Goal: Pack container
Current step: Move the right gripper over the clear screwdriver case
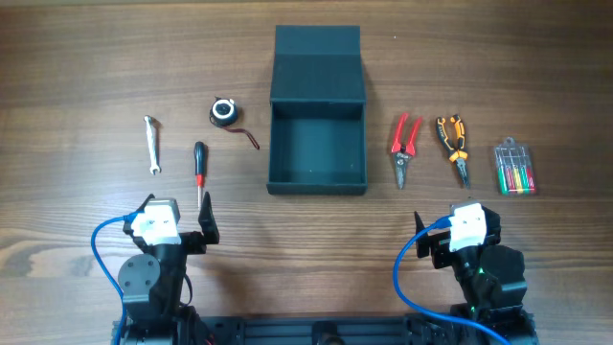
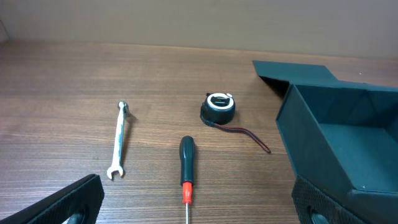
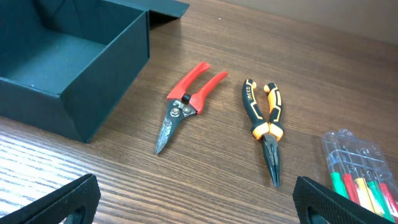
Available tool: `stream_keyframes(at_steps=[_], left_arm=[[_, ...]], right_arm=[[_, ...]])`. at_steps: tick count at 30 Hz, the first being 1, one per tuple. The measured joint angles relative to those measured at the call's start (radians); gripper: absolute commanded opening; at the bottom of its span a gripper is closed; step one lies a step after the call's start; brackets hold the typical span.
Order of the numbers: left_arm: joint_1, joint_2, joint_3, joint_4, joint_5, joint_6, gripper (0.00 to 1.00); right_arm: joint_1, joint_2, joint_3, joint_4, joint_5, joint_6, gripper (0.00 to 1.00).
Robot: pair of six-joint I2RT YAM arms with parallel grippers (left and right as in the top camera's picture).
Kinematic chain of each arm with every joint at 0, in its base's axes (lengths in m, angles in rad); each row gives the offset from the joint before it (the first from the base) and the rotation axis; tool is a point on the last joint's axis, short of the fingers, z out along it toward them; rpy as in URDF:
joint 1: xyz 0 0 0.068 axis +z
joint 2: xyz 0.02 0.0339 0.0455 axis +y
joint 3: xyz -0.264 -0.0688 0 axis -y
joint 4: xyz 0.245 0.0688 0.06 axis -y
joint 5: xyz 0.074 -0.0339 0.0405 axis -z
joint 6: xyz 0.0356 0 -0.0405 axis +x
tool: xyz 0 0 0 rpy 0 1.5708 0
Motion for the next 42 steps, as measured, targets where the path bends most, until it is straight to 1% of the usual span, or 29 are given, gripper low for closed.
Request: stream_keyframes(at_steps=[24, 26, 28, 32, 33, 37, 38, 42], left_arm=[[0.000, 0.000, 0.000, 0.008, 0.000, 0.000, 1.00], [0.000, 0.000, -0.001, 0.034, 0.004, 0.000, 1.00], [0.000, 0.000, -0.001, 0.006, 0.023, -0.008, 1.00], [0.000, 0.000, -0.002, -0.004, 0.066, -0.127, 1.00], [0.000, 0.000, -0.002, -0.005, 0.079, -0.172, 1.00], [0.000, 0.000, -0.002, -0.005, 0.120, -0.277, 1.00], [0.000, 0.000, -0.002, -0.005, 0.135, -0.291, 1.00], [0.000, 0.018, 0.023, -0.030, 0.160, -0.328, 1.00]], right_arm=[[0.000, 0.000, 0.000, 0.002, 0.000, 0.000, 1.00], [0.000, 0.000, -0.001, 0.039, 0.000, 0.000, 1.00], [0.000, 0.000, -0.002, 0.079, 0.000, 0.000, 1.00], [0.000, 0.000, -0.003, 0.109, -0.022, 0.000, 1.00], [0.000, 0.000, -0.003, 0.127, -0.033, 0.001, 1.00], [-0.003, -0.001, -0.003, 0.178, -0.145, 0.024, 1.00], [-0.005, -0.001, -0.003, 0.188, -0.171, 0.050, 1.00], [-0.005, 0.010, -0.002, 0.234, -0.206, 0.249, 1.00]])
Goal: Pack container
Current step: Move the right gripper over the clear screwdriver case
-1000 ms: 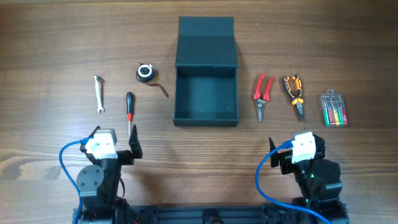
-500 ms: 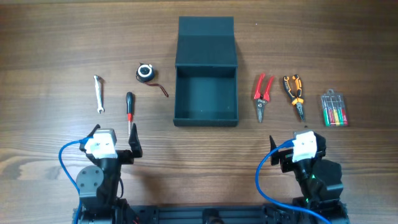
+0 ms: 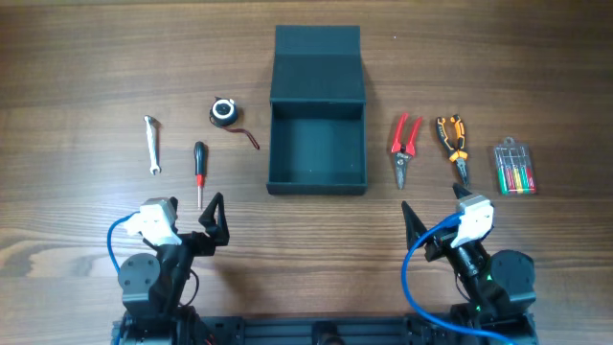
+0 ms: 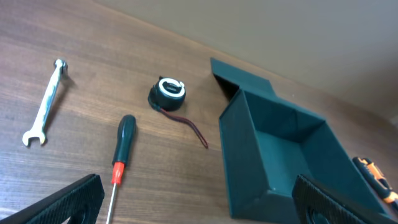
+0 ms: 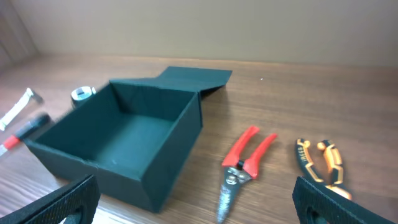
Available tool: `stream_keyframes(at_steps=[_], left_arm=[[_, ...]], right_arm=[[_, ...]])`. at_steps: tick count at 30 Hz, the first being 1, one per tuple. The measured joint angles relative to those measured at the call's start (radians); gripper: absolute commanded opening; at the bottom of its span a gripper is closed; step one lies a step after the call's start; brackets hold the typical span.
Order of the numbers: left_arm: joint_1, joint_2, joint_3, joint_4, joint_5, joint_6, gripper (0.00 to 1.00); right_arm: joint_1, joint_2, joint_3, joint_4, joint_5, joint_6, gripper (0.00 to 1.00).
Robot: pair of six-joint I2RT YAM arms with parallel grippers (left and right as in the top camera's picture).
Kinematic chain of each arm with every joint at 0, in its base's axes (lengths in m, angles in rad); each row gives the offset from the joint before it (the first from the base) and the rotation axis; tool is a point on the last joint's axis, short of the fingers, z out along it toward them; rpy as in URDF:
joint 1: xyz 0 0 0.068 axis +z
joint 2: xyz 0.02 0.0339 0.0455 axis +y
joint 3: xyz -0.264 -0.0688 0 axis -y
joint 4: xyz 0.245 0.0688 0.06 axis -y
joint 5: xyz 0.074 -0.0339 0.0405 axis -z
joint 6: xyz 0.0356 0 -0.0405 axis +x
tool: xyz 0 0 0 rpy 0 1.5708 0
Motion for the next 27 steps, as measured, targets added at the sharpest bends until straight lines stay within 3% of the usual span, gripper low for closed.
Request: stream_keyframes(at_steps=[5, 9, 16, 20, 25, 27], left_arm=[[0.000, 0.218, 0.251, -0.106, -0.070, -0.013, 1.00], [0.000, 0.505, 0.533, -0.178, -0.110, 0.047, 1.00], [0.054, 1.025, 0.985, -0.322, -0.130, 0.101, 1.00], [0.109, 1.183, 1.097, -0.336, -0.136, 0.108, 1.00], [0.169, 1.256, 1.105, -0.322, -0.137, 0.112, 1.00], [0.192, 1.275, 1.105, -0.320, -0.139, 0.112, 1.00]], right_arm=[[0.000, 0.230, 0.088, 0.024, -0.004, 0.094, 1.00], [0.000, 0.554, 0.330, -0.003, -0.007, 0.086, 1.00], [-0.002, 1.091, 1.080, -0.493, -0.008, -0.109, 1.00], [-0.002, 1.240, 1.407, -0.675, -0.010, -0.145, 1.00], [-0.040, 1.265, 1.471, -0.687, 0.017, -0.135, 1.00], [-0.151, 1.314, 1.471, -0.735, 0.029, -0.132, 1.00]])
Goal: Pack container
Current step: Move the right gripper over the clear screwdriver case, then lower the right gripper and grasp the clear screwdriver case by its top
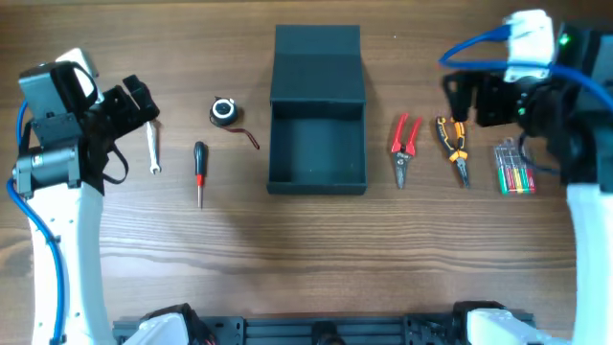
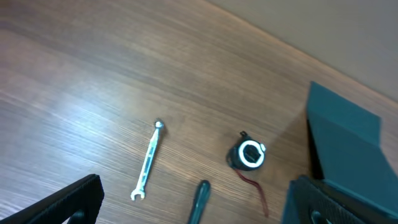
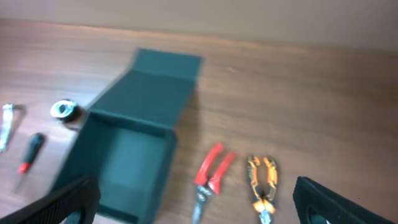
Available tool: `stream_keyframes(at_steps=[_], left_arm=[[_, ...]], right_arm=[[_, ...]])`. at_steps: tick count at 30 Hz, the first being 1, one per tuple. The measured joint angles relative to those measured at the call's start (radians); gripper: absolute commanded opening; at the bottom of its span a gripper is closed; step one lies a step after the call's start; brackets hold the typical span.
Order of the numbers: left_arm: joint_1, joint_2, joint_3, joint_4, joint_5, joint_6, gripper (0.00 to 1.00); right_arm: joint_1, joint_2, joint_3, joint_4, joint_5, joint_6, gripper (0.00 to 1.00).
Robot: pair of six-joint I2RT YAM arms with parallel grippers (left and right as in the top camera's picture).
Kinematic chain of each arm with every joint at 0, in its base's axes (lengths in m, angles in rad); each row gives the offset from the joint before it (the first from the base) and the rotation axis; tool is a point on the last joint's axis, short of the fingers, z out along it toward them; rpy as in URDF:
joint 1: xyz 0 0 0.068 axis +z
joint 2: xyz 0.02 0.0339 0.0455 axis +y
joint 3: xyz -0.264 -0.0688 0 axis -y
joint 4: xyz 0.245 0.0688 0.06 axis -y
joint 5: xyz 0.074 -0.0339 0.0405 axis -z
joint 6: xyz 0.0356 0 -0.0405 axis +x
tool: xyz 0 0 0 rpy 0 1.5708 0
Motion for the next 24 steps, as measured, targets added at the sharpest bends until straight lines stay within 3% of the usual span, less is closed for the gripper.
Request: stream_keyframes(at_steps=[8, 24], left_arm=[[0.011, 0.018, 0.000, -0.007, 0.000, 0.000, 1.00], [0.011, 0.018, 0.000, -0.010, 0.000, 0.000, 1.00]], right_arm=[[-0.289, 0.269, 0.000, 0.021, 0.053, -0.099, 1.00], [-0.348, 0.720, 0.000, -0.023, 0.196, -0.351, 1.00]])
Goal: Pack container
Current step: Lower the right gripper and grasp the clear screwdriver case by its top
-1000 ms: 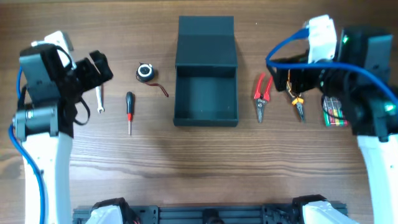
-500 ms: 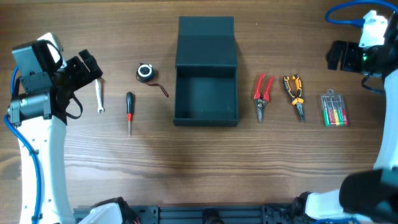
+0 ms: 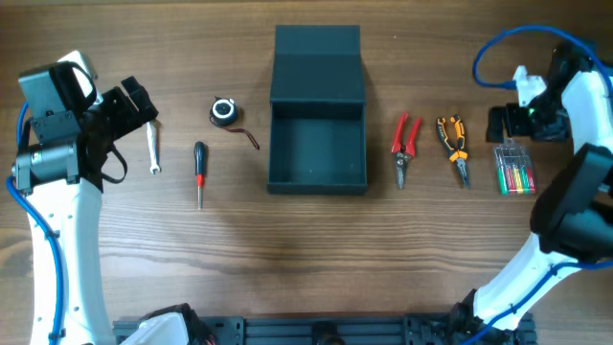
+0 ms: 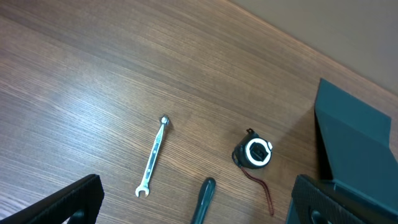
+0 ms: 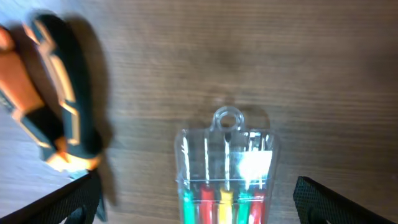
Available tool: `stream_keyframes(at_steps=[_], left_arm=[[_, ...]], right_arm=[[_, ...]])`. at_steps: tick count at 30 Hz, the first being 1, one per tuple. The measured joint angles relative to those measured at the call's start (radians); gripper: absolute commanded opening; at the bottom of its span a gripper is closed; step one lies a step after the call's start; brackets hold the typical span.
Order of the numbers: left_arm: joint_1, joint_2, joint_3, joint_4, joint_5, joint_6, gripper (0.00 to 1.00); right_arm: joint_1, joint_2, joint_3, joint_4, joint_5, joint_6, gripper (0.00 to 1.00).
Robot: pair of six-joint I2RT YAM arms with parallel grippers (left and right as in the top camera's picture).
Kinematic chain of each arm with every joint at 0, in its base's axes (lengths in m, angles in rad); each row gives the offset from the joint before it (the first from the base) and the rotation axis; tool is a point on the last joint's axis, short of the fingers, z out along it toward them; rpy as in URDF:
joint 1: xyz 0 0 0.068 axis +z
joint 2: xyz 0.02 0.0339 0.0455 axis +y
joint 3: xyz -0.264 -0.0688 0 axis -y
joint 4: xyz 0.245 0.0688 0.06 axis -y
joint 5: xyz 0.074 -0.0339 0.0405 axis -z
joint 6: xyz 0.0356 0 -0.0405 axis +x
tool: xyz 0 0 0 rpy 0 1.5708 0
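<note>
The dark green box (image 3: 317,144) stands open mid-table, its lid flap (image 3: 317,62) folded back. Left of it lie a wrench (image 4: 153,155), a black-and-red screwdriver (image 3: 199,172) and a round tape measure (image 4: 252,154). To its right are red pruners (image 3: 404,149), orange-black pliers (image 5: 59,118) and a clear case of coloured screwdrivers (image 5: 227,168). My left gripper (image 3: 137,103) hangs open, high above the wrench. My right gripper (image 3: 504,125) is open, low over the far end of the case, its fingers (image 5: 323,199) on either side of it.
The box wall (image 4: 354,149) shows at the right edge of the left wrist view. The pliers lie close to the left of the case. Bare wooden tabletop (image 3: 306,259) stretches in front of the box.
My right gripper has moved from high above the pliers down to the far end of the screwdriver case. The left gripper has hardly shifted. No object has moved.
Both grippers were open and low at the near table edge, facing the tools. Then they were tilted up there. Then both were raised, left above the wrench, right above the pliers. Now the right one is down over the case.
</note>
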Motion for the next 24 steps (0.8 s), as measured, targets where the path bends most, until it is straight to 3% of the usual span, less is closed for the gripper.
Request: stream_keyframes(at_steps=[10, 24], left_arm=[[0.000, 0.000, 0.000, 0.000, 0.000, 0.000, 1.00], [0.000, 0.000, 0.000, 0.000, 0.000, 0.000, 1.00]], right_arm=[[-0.125, 0.003, -0.020, 0.043, -0.030, -0.008, 0.99], [-0.119, 0.003, -0.220, 0.174, -0.014, 0.044, 1.00]])
